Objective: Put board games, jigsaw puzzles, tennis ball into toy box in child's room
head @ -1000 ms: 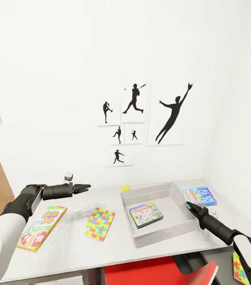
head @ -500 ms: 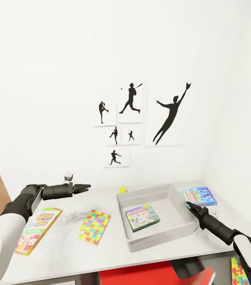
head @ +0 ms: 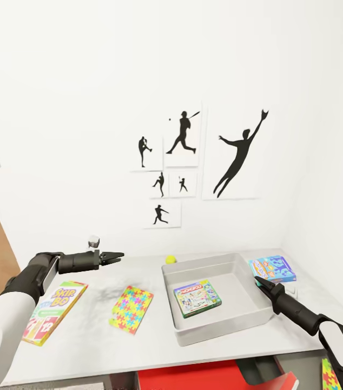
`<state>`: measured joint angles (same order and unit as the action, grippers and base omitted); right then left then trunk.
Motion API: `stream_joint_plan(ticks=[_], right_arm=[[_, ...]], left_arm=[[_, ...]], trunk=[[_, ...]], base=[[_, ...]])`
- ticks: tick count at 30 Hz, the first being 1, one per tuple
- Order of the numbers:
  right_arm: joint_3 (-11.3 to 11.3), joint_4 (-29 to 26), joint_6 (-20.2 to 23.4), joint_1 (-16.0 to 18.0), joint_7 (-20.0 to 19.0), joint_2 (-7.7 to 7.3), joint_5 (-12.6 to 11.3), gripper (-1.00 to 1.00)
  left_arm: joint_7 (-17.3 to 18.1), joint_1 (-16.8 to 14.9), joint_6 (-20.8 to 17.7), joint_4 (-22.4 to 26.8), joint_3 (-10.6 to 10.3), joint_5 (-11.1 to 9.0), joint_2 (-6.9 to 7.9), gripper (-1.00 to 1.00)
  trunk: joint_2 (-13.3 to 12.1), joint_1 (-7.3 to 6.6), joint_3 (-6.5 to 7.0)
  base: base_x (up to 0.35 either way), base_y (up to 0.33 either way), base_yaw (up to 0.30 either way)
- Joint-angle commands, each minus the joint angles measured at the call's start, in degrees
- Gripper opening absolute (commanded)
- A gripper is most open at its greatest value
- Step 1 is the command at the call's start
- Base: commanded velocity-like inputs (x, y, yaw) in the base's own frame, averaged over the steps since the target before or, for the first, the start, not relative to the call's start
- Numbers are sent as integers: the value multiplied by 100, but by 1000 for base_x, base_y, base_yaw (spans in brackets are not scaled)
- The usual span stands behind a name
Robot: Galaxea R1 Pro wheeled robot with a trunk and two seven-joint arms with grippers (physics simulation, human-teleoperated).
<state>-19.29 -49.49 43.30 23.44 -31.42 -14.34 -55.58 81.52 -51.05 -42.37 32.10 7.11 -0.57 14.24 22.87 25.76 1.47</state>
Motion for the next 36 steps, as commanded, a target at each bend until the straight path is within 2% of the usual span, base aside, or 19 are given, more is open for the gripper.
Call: stream_joint_plan(ticks=[1, 36], right_arm=[[-13, 2, 39, 3, -11, 1, -12, -100], [19, 27, 32, 3, 25, 10, -4, -100]], left_arm=[[15, -2, -60, -2, 2, -5, 0, 100], [15, -2, -58, -2, 1, -8, 0, 100]], trunk=[[4, 2, -4], [4, 2, -8]], base=[[0, -7, 49], [24, -25, 3]])
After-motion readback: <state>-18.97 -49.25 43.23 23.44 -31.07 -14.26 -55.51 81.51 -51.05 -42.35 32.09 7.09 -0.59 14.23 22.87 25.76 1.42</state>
